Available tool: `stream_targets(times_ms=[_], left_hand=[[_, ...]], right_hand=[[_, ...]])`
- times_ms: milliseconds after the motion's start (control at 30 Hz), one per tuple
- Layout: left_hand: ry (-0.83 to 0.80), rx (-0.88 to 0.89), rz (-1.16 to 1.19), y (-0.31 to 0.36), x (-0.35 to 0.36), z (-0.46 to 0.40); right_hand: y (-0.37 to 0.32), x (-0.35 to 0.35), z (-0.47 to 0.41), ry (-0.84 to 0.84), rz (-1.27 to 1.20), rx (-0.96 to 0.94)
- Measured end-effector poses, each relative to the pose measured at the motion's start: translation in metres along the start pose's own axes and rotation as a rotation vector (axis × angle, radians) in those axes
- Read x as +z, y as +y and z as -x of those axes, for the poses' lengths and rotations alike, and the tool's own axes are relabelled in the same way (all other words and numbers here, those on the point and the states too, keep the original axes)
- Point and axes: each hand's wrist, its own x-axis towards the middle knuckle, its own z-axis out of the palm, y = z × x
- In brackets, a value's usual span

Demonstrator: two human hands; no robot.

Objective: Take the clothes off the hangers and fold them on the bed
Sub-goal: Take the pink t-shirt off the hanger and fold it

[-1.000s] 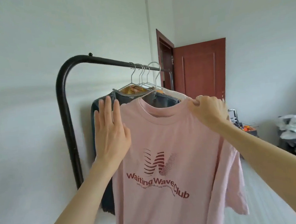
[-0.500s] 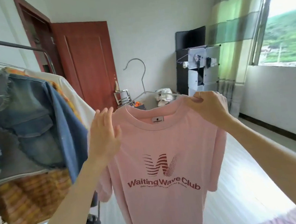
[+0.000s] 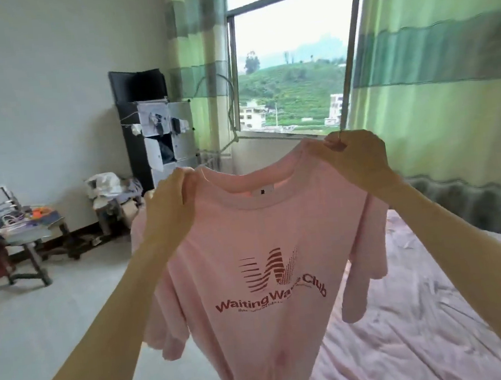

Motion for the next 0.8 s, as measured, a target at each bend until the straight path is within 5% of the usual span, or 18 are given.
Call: stream_targets(times_ms=[367,800], left_hand=[[-0.178,0.215,0.358,0.183,0.176,-0.024],[-0.415,0.399,0.539,0.24,0.386,0.005]], right_hand=[[0.172,-0.167,0.029,0.162,0.28,0.253],[0.336,-0.16,0.079,0.117,0.051,0.625]])
